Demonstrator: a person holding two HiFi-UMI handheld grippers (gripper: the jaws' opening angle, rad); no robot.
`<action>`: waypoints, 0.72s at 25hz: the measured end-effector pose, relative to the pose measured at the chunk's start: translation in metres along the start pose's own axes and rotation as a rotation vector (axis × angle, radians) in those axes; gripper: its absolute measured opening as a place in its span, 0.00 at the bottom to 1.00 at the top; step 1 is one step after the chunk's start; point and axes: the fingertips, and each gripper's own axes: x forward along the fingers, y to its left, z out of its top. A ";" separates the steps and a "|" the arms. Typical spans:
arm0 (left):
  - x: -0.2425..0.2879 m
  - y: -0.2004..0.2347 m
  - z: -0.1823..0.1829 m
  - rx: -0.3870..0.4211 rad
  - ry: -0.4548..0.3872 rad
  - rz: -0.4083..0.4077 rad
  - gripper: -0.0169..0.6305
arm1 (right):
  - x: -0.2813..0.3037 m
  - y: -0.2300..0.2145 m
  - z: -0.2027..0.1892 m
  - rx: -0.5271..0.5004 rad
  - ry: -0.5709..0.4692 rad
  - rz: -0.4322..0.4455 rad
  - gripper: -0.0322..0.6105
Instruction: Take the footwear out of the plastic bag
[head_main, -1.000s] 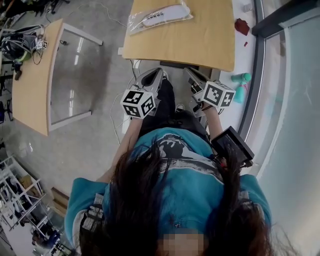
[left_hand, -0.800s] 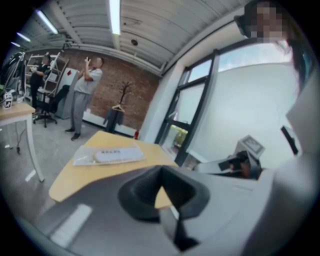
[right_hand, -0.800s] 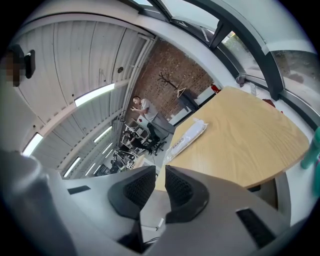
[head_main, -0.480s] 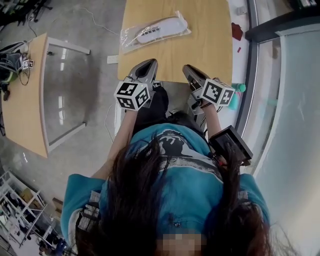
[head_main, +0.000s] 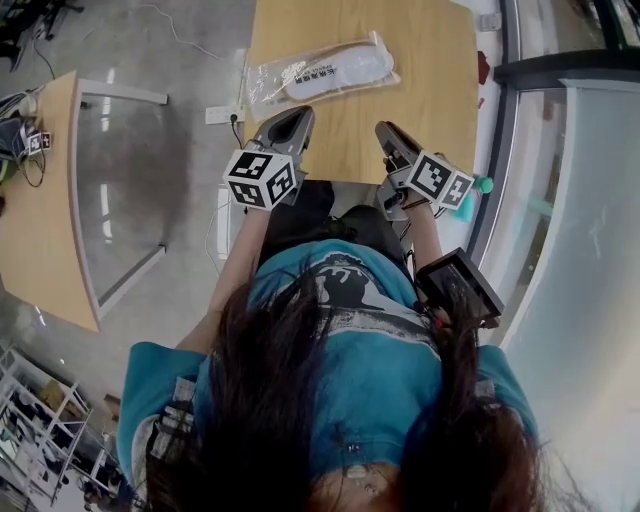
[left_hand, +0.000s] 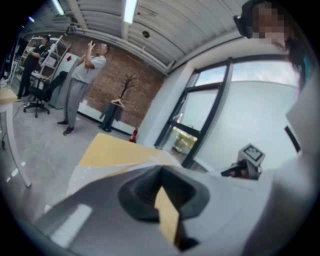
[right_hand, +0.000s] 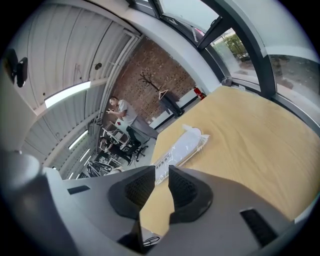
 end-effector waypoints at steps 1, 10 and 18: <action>0.001 0.005 0.001 -0.005 -0.001 -0.002 0.03 | 0.003 -0.001 -0.001 0.017 0.001 -0.002 0.16; 0.019 0.031 -0.002 -0.049 0.017 -0.030 0.03 | 0.017 -0.032 0.005 0.129 -0.007 -0.053 0.16; 0.023 0.028 0.010 -0.037 0.003 -0.031 0.03 | 0.040 -0.057 0.019 0.286 -0.004 -0.020 0.24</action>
